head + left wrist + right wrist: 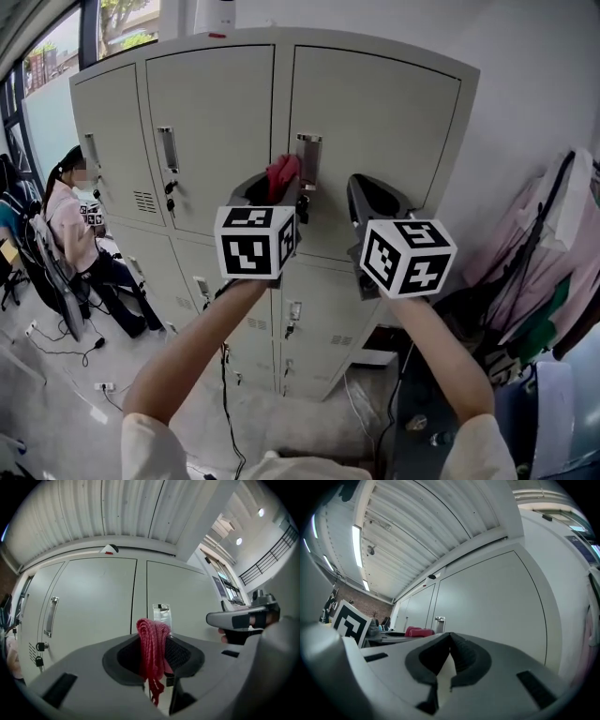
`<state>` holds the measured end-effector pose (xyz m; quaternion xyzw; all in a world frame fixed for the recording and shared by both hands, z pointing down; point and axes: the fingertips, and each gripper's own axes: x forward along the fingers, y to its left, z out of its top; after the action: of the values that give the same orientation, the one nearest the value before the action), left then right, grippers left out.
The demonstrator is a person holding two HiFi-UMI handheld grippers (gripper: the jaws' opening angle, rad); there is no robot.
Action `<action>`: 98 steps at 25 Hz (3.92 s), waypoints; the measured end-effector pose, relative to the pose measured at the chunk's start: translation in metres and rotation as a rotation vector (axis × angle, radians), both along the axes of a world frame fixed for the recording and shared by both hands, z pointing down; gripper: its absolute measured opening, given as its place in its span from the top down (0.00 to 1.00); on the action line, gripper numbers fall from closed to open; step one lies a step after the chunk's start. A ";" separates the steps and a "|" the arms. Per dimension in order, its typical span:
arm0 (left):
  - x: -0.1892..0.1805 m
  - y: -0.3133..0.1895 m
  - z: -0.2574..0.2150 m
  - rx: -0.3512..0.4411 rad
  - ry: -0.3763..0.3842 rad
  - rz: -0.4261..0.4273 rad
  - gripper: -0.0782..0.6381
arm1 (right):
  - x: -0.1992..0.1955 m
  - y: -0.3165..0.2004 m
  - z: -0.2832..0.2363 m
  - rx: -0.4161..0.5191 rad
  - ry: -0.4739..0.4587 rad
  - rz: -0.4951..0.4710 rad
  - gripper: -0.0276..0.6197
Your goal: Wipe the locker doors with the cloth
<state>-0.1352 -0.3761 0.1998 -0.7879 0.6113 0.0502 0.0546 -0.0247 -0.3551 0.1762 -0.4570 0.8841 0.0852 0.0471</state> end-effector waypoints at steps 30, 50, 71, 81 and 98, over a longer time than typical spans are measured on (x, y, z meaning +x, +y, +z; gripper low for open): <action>0.091 0.001 0.010 0.033 -0.017 0.143 0.72 | 0.072 -0.006 0.021 -0.042 -0.027 0.130 0.95; 0.207 0.005 0.014 0.055 0.029 0.329 0.72 | 0.154 0.001 0.034 -0.069 -0.027 0.272 0.95; 0.168 0.037 0.046 0.052 0.050 0.289 0.72 | 0.125 -0.004 0.045 -0.091 -0.062 0.207 0.95; 0.084 0.021 0.048 0.024 0.069 0.132 0.72 | 0.051 -0.001 0.056 -0.087 -0.031 0.086 0.95; 0.098 0.000 0.055 0.039 0.028 0.092 0.72 | 0.082 -0.005 0.071 -0.113 -0.029 0.152 0.95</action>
<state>-0.0373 -0.3757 0.2545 -0.8132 0.5741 0.0757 0.0589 0.0572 -0.3598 0.2476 -0.5260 0.8494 0.0320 0.0276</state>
